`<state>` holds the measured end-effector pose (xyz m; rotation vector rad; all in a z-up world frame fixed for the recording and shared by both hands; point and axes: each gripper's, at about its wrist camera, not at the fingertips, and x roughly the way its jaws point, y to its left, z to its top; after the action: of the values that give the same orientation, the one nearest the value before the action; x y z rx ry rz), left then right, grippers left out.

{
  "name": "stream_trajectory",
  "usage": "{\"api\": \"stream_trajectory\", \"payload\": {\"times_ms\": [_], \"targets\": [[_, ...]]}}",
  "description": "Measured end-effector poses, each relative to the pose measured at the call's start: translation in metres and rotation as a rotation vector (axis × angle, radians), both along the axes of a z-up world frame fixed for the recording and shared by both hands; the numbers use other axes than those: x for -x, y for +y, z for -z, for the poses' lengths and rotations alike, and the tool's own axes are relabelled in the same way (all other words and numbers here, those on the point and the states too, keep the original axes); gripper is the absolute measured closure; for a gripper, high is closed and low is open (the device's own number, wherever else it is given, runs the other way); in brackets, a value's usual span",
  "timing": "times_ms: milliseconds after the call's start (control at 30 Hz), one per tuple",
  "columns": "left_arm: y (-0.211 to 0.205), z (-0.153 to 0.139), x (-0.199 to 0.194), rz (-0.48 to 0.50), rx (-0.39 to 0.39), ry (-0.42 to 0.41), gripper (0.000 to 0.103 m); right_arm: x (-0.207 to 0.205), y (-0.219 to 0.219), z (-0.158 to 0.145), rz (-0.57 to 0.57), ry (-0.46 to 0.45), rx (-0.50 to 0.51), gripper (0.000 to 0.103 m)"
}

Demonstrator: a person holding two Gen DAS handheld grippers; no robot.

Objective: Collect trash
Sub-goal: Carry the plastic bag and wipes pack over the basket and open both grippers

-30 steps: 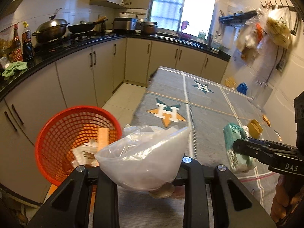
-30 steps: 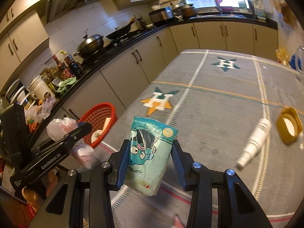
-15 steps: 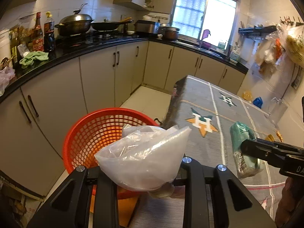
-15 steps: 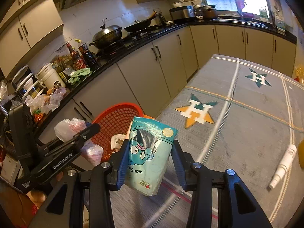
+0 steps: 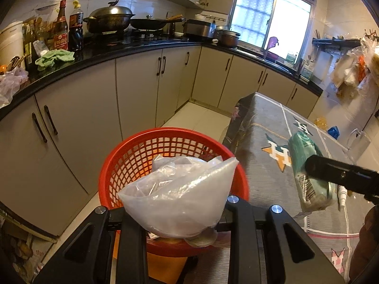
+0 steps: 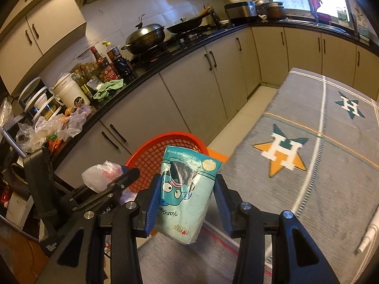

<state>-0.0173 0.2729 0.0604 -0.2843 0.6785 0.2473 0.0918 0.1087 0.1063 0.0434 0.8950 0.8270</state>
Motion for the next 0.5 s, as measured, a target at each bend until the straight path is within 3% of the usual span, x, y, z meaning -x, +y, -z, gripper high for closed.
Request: {"api": "stream_trajectory", "payload": {"times_ms": [500], "targets": [[0.024,0.019,-0.003,-0.027,0.016,0.030,0.076,-0.015,0.050,0.012,-0.026,0.024,0.013,0.053]]}}
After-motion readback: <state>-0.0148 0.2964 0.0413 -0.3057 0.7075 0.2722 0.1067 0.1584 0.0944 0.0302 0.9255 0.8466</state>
